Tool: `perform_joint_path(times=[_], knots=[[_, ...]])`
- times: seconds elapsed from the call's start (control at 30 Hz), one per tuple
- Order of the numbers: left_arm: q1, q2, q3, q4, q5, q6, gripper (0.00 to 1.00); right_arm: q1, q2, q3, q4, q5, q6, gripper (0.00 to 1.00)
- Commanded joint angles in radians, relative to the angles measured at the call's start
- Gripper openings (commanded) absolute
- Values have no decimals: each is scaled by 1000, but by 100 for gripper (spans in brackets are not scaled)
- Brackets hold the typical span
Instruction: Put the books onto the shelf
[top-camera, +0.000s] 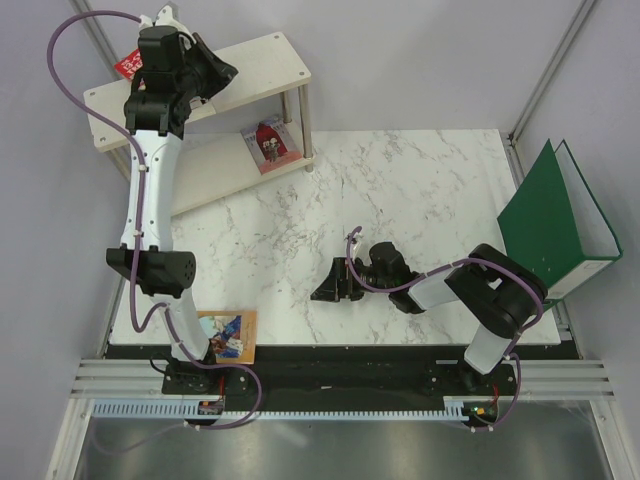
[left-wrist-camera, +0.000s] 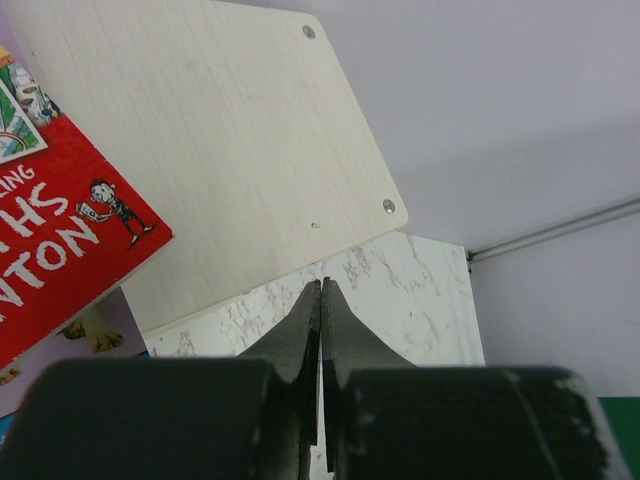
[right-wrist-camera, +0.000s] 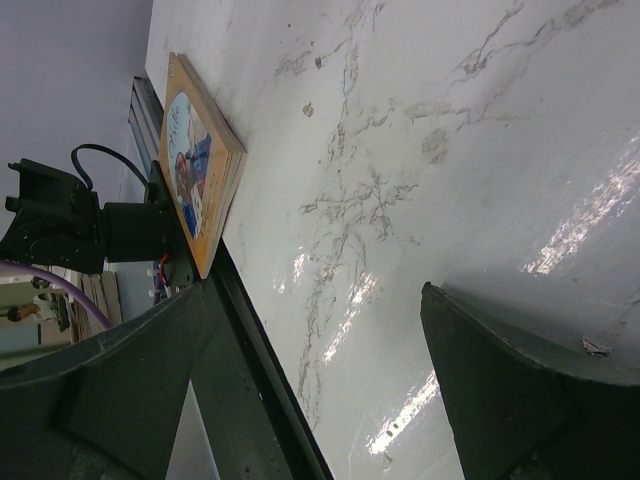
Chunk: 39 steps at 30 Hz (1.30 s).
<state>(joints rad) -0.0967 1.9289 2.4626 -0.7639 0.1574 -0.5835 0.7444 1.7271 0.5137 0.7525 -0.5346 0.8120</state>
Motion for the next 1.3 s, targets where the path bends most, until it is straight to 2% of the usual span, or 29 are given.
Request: perform_joint_path(times=[0.0,0.73,1.17,1.27], knots=[[0,-4,42,77,-56,-9,2,10,51,-32,-162,33,-34,98],[40,-67,-56,34,-190,-15,2,12,61,-29,-153,22,-33,98],[94,-130,-128,29,-200,-29,2,10,72,-29,-145,15,-27,98],[95,-143,-133,67,-161,-6,2,10,75,-29,-142,13,-25,98]])
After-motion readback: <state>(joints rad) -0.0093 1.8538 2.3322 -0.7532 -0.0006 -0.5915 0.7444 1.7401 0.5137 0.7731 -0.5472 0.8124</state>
